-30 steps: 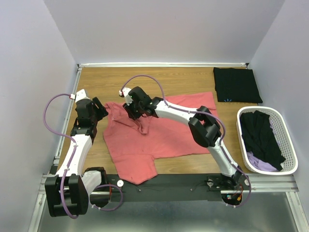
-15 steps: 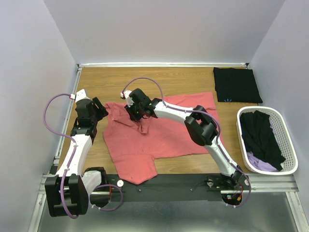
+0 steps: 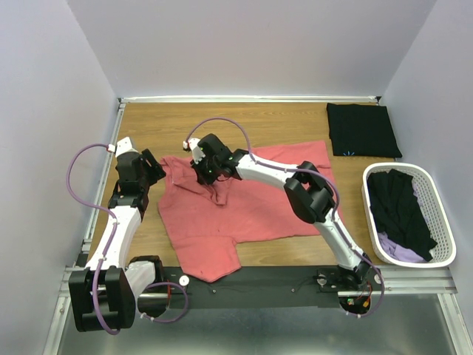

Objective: Fold and stack the t-shirts
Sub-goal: Fold the tshirt

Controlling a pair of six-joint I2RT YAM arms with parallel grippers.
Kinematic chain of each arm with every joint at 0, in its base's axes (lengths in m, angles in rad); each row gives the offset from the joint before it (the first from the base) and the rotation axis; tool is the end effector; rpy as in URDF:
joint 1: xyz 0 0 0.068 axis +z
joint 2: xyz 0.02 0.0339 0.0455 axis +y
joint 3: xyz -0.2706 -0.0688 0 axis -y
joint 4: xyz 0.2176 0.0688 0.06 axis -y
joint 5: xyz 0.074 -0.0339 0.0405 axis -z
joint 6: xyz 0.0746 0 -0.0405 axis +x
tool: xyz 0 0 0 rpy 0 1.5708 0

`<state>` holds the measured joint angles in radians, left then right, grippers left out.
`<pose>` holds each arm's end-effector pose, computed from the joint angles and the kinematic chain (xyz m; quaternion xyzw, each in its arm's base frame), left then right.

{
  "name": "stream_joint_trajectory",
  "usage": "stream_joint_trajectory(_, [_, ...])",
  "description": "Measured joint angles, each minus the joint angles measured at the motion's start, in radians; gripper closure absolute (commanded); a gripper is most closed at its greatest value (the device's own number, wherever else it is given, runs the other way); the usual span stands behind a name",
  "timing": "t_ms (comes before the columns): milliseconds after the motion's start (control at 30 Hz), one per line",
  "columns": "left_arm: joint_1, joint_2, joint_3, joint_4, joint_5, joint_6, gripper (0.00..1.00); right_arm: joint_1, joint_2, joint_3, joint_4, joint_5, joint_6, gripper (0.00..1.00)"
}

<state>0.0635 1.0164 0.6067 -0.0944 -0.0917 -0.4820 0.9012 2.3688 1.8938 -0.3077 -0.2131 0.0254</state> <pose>0.2300 0.0215 0.2403 -0.2542 0.8221 -0.0669 0.5050 0.3221 0.4323 0.1527 -0.4263 0.8142 0.2585 0.2976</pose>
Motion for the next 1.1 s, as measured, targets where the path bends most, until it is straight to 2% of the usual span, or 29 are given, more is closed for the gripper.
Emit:
stream_joint_trajectory(500, [0.0,0.0,0.0,0.001,0.0,0.0,0.28,0.015,-0.184,-0.1,0.01,-0.066,0.001,0.99])
stream_joint_trajectory(800, [0.0,0.0,0.0,0.001,0.0,0.0,0.28,0.09,-0.193,-0.184,0.009,-0.159,0.0,0.99])
stream_joint_trajectory(1100, [0.0,0.0,0.0,0.001,0.0,0.0,0.28,0.13,-0.193,-0.194,0.008,-0.24,-0.004,0.99])
